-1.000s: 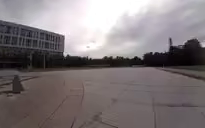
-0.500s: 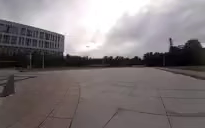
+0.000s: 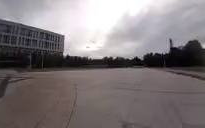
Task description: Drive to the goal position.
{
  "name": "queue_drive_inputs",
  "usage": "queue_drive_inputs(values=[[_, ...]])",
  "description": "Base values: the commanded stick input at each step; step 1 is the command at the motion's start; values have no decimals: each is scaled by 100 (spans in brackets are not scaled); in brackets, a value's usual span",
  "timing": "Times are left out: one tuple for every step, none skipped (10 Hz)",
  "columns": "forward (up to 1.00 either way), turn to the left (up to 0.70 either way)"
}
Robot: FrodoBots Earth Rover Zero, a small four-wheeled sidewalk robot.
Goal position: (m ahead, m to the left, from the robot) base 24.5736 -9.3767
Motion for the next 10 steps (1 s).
queue_drive_inputs(values=[[70,0],[70,0],[70,0],[70,0],[70,0],[70,0],[70,0],[70,0],[70,0],[70,0]])
